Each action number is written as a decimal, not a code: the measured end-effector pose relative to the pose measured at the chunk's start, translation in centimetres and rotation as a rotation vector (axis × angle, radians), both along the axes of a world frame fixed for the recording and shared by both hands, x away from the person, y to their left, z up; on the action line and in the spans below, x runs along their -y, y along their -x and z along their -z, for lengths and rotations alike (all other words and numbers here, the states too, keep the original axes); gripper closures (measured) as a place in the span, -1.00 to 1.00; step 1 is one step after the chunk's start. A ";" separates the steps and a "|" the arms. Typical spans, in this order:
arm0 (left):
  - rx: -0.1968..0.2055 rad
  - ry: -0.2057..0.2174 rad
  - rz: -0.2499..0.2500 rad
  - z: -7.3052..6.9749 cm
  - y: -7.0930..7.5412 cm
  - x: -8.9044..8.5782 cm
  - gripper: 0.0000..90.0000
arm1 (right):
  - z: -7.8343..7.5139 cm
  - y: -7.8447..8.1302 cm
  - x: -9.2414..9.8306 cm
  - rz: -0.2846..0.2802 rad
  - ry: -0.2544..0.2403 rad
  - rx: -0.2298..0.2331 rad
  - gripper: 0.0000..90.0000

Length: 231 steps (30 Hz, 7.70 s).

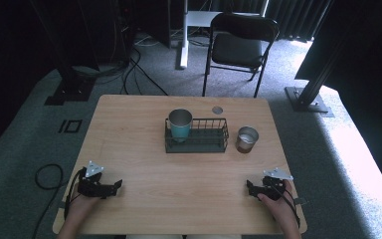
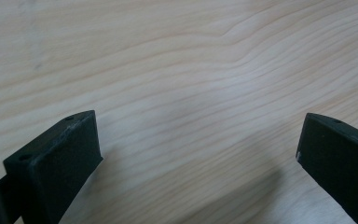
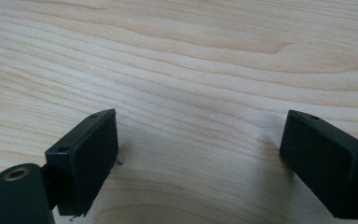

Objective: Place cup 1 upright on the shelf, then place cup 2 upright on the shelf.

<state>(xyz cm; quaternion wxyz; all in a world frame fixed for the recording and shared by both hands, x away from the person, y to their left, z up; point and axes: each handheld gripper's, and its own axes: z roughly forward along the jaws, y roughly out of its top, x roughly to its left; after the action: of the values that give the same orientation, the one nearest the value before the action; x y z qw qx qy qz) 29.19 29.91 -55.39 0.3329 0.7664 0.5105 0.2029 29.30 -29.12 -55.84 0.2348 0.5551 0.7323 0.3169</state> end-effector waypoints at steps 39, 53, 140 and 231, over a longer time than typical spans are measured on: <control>-0.030 -0.050 -0.073 0.2 -0.1 -0.2 -0.99 | 0.0 -0.2 0.3 -0.029 -0.005 -0.002 -0.76; -0.029 -0.049 -0.057 0.3 -0.1 -0.3 -0.99 | -1.3 -0.6 0.6 -0.025 -0.030 0.054 -0.76; -0.028 -0.049 -0.048 0.3 -0.2 -0.4 -0.99 | -3.7 -13.0 -2.9 0.045 -0.075 0.220 -0.76; -0.028 -0.049 -0.043 0.3 -0.2 -0.4 -0.99 | -13.2 -14.7 -13.8 -0.178 -0.157 0.283 -0.70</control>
<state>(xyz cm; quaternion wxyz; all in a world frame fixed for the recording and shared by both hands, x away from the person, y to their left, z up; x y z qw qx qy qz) 29.43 30.32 -55.66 0.3022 0.7660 0.5264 0.2118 44.01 -15.28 -42.60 0.2624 0.4546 0.7112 0.4676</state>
